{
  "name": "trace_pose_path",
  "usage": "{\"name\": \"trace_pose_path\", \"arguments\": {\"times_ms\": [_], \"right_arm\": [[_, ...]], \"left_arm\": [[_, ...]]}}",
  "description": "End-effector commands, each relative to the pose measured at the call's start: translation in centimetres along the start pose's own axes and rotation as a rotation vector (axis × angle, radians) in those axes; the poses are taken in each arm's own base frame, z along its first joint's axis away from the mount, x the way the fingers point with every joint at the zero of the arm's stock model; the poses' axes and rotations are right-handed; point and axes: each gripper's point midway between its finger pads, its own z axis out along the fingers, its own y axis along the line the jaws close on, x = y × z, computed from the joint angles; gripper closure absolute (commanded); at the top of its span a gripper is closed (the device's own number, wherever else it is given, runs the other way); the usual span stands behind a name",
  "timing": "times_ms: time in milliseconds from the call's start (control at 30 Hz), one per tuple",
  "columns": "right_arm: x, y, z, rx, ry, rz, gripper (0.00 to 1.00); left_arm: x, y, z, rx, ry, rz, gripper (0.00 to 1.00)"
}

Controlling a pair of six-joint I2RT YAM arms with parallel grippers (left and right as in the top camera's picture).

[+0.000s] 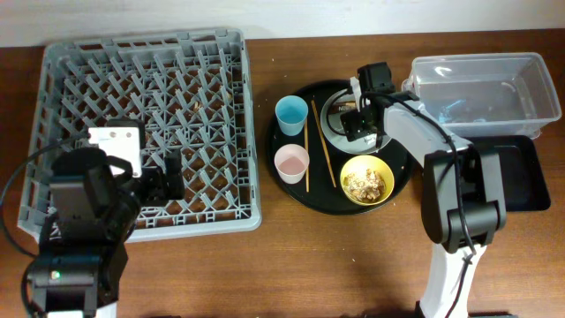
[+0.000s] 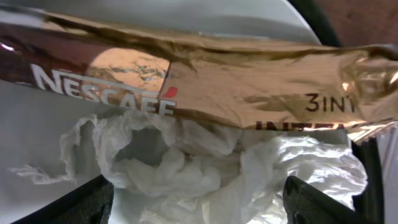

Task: Sort waste into correct bins and load items into the dishwasher rack
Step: 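Grasp the crumpled tissue and drop it into the clear bin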

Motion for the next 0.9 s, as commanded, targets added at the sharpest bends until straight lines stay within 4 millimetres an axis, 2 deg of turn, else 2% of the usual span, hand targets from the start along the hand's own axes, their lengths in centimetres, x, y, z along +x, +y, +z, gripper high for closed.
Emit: {"name": "trace_pose_path", "arguments": {"times_ms": [0,133,267,333,400,467,500,533,600,633,667,733,867], "right_arm": [[0.5,1.3,0.7,-0.099,0.016,0.023,0.25],[1.7,2.4,1.1,-0.145,0.044,0.048,0.47],[3.8,2.7,1.2,-0.155,0.119,0.07,0.96],[3.9,2.6,0.3,-0.156,0.127,0.071,0.96],[2.9,2.3,-1.5,-0.154,0.108,0.09,0.96],[0.7,1.5,-5.6,-0.148,0.054,0.119,0.96],[-0.8,0.8,-9.0,-0.143,0.014,0.149,0.96],[-1.8,0.3,-11.6,-0.14,-0.021,0.157,0.96],[-3.3,-0.6,-14.9,-0.119,-0.08,0.161,0.96],[-4.0,-1.7,-16.5,-0.069,-0.115,0.197,0.96],[-4.5,-2.9,-17.4,-0.026,-0.141,0.233,0.96],[-4.9,-5.0,-18.0,0.038,-0.172,0.298,0.96],[-4.8,-11.1,-17.1,0.146,-0.212,0.463,0.96]], "left_arm": [[-0.2,0.1,0.5,0.002,0.012,0.011,0.0],[0.1,0.1,1.2,0.003,0.035,0.01,0.0],[0.2,0.1,1.5,0.003,0.045,0.009,0.0],[0.2,0.1,1.5,0.003,0.045,0.009,0.0],[0.2,0.1,1.5,0.003,0.045,0.009,0.0],[0.2,0.1,1.5,0.003,0.045,0.009,0.0],[0.2,0.1,1.5,0.003,0.045,0.009,0.0],[0.2,0.1,1.5,0.003,0.045,0.009,0.0],[0.2,0.1,1.5,0.003,0.045,0.009,0.0],[0.2,0.1,1.5,0.003,0.045,0.009,0.0],[0.2,0.1,1.5,0.003,0.045,0.009,0.0],[0.2,0.1,1.5,0.003,0.045,0.009,0.0],[0.2,0.1,1.5,0.003,0.045,0.009,0.0]]}}
